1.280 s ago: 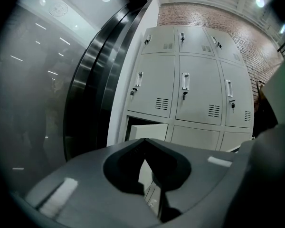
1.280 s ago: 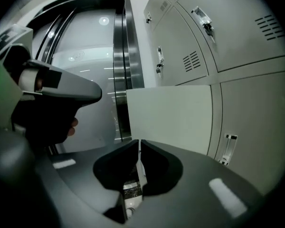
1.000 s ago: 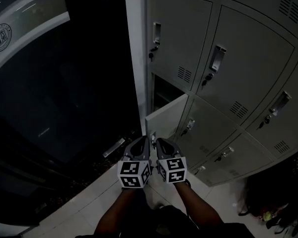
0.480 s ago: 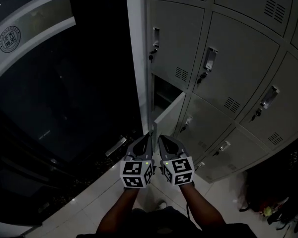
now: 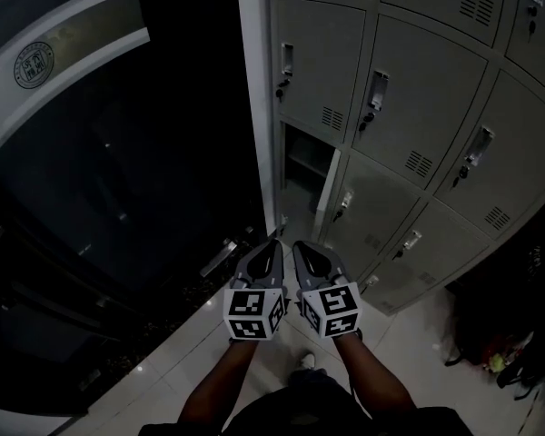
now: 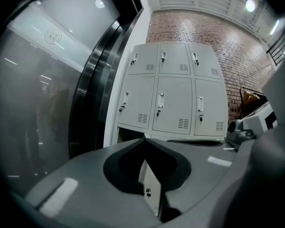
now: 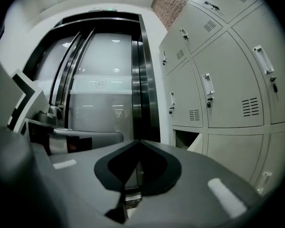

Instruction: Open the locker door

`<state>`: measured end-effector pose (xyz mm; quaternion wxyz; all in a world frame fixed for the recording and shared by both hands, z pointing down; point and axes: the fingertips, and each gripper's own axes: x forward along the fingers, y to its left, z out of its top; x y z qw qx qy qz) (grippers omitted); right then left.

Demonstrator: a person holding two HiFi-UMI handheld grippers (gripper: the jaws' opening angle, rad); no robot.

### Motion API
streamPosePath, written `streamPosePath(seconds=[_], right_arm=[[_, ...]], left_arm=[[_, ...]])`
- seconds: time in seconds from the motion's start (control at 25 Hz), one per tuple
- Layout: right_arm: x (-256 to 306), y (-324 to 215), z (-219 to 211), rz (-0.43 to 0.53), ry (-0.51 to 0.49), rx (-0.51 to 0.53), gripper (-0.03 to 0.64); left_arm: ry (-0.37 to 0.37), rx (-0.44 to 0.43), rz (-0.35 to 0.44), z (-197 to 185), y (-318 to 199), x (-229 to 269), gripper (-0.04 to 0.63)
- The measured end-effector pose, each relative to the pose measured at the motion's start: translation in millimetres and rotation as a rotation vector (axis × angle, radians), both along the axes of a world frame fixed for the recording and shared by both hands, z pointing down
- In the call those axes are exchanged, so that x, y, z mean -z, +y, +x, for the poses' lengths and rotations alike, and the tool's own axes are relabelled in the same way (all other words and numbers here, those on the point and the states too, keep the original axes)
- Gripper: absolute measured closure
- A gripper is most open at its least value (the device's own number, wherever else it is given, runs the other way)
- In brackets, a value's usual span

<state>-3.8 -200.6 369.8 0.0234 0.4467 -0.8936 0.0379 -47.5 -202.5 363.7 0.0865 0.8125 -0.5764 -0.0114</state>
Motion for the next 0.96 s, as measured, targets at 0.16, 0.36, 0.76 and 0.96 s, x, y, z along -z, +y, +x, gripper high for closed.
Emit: streamPosePath(seconds=[0.16, 0.36, 0.76, 0.96], right_arm=[[6.6, 27.7, 0.3, 0.011, -0.004, -0.019, 0.617], [12.1, 59.3, -0.9, 0.024, 0.001, -0.035, 0.617], [18.1, 109.9, 1.2, 0.039, 0.009, -0.060, 0.617], [18.6, 131.2, -3.2, 0.046, 0.015, -0.062, 0.617]], left_arm=[[0.009, -0.010, 0.005, -2.8, 27.1, 3.6, 0.591], [0.009, -0.021, 0.009, -4.8, 58.9, 5.8, 0.591], [-0.011, -0.054, 0.018, 0.6, 110.7, 6.4, 0.591], [-0.013, -0.062, 0.021, -1.8, 131.4, 5.1, 0.591]])
